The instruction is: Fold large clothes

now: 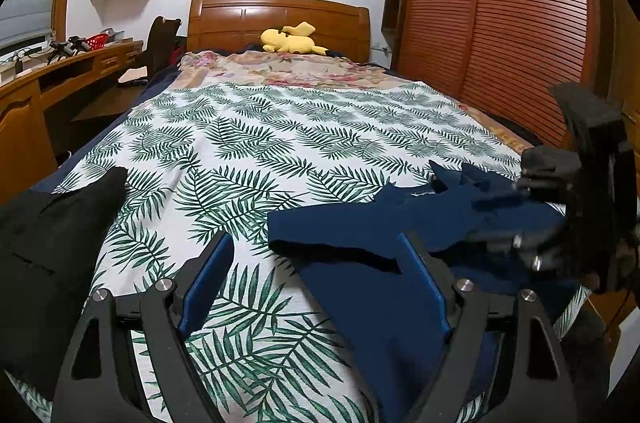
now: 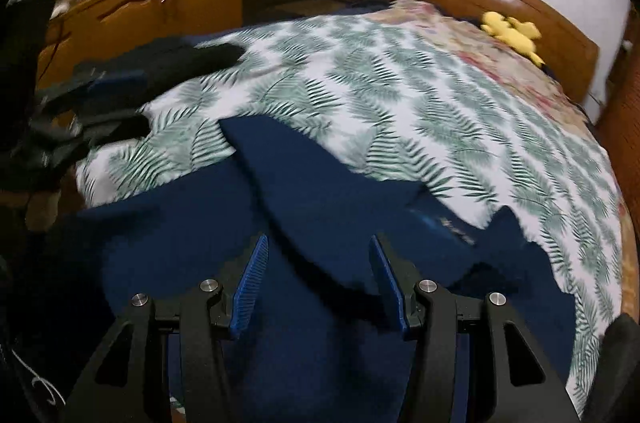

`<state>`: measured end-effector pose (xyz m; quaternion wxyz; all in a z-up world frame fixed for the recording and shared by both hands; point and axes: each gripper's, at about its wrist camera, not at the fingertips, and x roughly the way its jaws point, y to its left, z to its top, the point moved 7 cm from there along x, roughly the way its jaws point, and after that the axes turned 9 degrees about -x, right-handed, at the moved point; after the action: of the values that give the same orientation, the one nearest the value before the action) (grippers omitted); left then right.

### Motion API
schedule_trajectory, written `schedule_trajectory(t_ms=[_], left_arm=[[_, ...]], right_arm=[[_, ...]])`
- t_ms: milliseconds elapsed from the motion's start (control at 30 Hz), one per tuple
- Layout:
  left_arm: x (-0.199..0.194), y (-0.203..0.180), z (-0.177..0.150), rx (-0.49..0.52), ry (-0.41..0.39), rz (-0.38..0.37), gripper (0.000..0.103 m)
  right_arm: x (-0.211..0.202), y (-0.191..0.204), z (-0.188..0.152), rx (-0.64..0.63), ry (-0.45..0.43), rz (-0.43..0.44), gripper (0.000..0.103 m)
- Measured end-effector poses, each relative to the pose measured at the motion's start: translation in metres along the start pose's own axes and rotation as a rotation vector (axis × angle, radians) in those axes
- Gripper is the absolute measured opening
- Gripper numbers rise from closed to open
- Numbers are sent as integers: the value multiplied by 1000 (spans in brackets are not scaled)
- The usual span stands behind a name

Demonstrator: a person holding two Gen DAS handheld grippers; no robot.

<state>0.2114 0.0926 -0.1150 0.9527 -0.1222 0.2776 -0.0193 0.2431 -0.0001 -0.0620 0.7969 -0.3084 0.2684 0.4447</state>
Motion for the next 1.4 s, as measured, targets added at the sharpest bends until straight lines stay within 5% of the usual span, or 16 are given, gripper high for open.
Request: schedule_trajectory(t_ms=[200, 267, 367, 600, 667, 733, 1033, 1400], left_arm=[[0, 2, 0, -1, -1, 3, 84], [0, 2, 0, -1, 0, 3, 84], [-1, 2, 0, -1, -2, 1, 84], [0, -1, -1, 7, 3, -3, 84], [0, 0, -1, 6, 4, -4, 84], [0, 0, -1, 3, 4, -6, 84], [-1, -2, -1, 2, 1, -10, 84], [-1, -3, -2, 0, 6, -10, 84]], right_arm=[[39, -14, -11, -90, 133, -111, 54], [45, -27, -6, -89, 126, -122, 11], [48, -58, 15, -67, 88, -199, 7], [52, -114, 61, 72, 26, -352, 10], [50, -117, 69, 118, 6, -359, 32], [47, -111, 72, 134, -26, -329, 44], [77, -54, 40, 46, 5, -79, 45], [100, -76, 34, 53, 60, -114, 46]])
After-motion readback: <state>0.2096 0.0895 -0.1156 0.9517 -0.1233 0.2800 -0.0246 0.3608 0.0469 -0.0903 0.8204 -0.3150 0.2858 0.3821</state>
